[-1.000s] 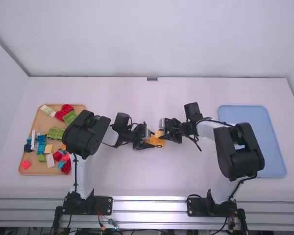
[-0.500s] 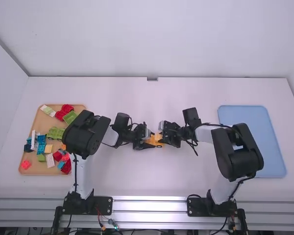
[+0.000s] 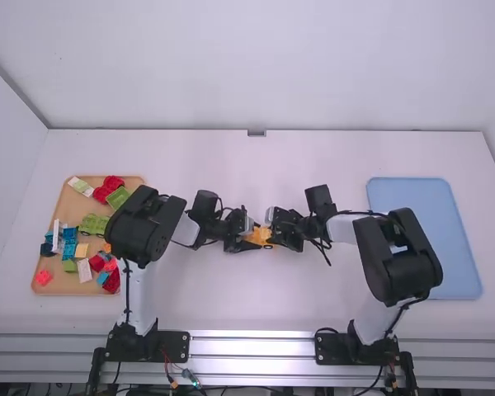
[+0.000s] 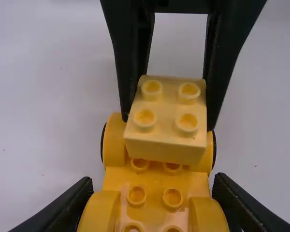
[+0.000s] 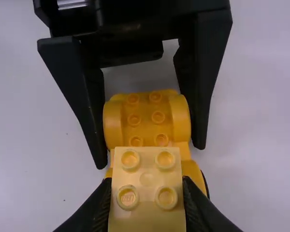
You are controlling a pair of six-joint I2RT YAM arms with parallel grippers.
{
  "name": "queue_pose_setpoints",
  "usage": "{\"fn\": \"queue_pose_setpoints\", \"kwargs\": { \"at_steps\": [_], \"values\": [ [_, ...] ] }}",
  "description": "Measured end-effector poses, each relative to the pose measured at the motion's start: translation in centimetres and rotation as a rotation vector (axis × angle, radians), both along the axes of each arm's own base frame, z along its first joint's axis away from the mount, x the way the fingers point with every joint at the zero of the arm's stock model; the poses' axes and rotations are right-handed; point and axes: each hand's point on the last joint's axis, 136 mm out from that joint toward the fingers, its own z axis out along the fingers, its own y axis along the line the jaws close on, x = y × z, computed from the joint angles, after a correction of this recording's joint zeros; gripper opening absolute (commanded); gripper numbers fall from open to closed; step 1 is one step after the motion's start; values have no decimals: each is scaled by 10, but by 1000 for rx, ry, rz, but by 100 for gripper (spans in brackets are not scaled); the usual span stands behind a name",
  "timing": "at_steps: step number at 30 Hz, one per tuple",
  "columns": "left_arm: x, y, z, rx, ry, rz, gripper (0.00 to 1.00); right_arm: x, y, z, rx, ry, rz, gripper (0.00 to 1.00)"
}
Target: Assemble lego blocks to make yellow taxi
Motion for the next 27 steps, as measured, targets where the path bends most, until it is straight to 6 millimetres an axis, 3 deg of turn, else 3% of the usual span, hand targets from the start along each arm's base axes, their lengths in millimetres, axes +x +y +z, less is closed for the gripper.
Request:
{"fn": "queue_pose_setpoints", "kwargs": {
  "at_steps": [11,16,18,27],
  "values": [
    [-1,0,-1,0,3,-1,49,2,0,0,-2,-10,-2,4],
    [-1,0,0,-1,2,-1,49,2,0,0,-1,-12,-2,16],
    [-1,0,0,-1,2,-1,50,3,0,0,-3,-16,-1,31],
    [-1,0,0,-1,2,-2,50,4,0,0,-3,-21,-5,38]
  ]
}}
